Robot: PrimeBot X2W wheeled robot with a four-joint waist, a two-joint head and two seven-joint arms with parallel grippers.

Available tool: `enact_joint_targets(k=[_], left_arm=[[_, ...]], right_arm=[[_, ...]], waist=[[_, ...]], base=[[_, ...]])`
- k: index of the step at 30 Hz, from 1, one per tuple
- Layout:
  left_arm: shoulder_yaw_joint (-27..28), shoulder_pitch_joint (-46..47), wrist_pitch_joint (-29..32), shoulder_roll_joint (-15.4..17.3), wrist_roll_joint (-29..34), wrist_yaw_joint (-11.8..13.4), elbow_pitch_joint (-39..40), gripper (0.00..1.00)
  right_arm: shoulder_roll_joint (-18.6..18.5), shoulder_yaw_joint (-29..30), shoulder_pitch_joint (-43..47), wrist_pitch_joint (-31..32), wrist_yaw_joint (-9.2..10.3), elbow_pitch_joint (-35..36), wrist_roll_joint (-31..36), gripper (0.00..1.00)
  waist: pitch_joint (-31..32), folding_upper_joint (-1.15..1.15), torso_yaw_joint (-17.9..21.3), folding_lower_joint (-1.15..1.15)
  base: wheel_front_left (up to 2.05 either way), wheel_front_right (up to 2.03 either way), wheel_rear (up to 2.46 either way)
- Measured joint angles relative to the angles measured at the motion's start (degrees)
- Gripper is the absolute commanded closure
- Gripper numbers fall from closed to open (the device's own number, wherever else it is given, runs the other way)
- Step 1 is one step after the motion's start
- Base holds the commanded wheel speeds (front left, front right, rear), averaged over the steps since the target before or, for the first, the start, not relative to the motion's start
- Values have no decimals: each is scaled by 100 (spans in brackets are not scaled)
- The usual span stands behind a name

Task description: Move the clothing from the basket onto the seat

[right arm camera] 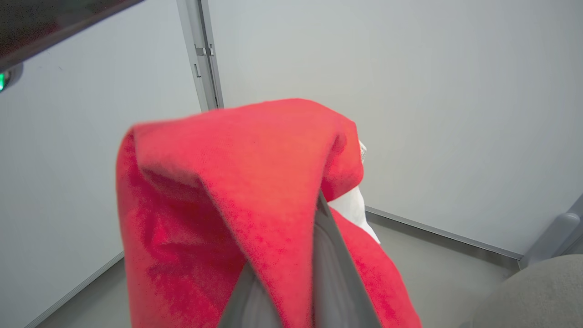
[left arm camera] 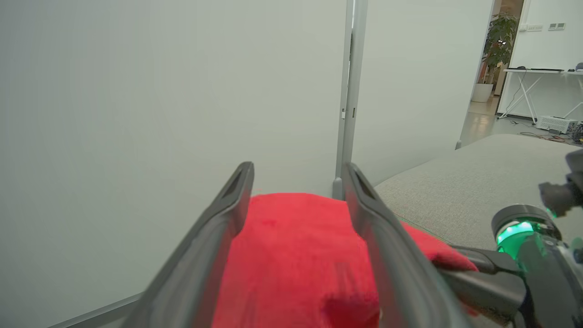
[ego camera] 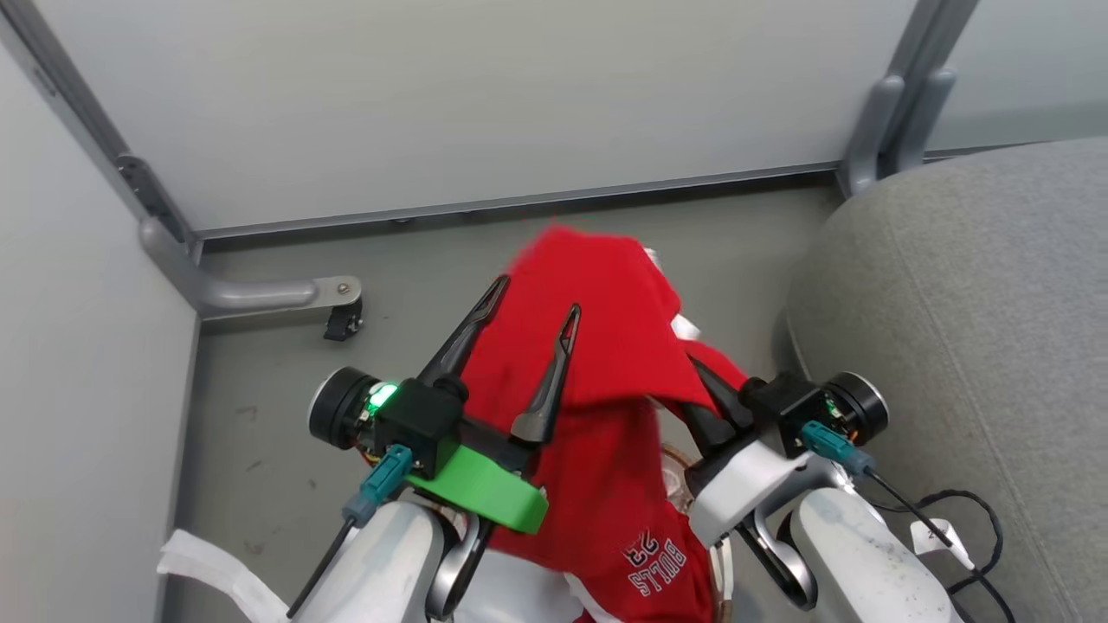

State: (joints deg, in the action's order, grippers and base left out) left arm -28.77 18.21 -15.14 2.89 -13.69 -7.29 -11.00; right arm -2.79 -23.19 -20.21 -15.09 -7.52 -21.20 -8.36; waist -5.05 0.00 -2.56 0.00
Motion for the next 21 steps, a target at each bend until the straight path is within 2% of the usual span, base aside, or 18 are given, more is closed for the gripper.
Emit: enact_joint_targets(k=[7, 21], left_arm=[[172, -140, -1, -2, 131, 7, -58, 0], [179, -314, -2, -7, 275, -1, -94, 0]], right_arm=[[-3, 218, 260, 0, 0, 263, -186, 100], [-7, 645, 668, 0, 0, 632, -232, 100]], waist=[[-6, 0, 529, 0], [-58, 0, 2132, 0]], base=[[0, 0, 0], [0, 0, 0]])
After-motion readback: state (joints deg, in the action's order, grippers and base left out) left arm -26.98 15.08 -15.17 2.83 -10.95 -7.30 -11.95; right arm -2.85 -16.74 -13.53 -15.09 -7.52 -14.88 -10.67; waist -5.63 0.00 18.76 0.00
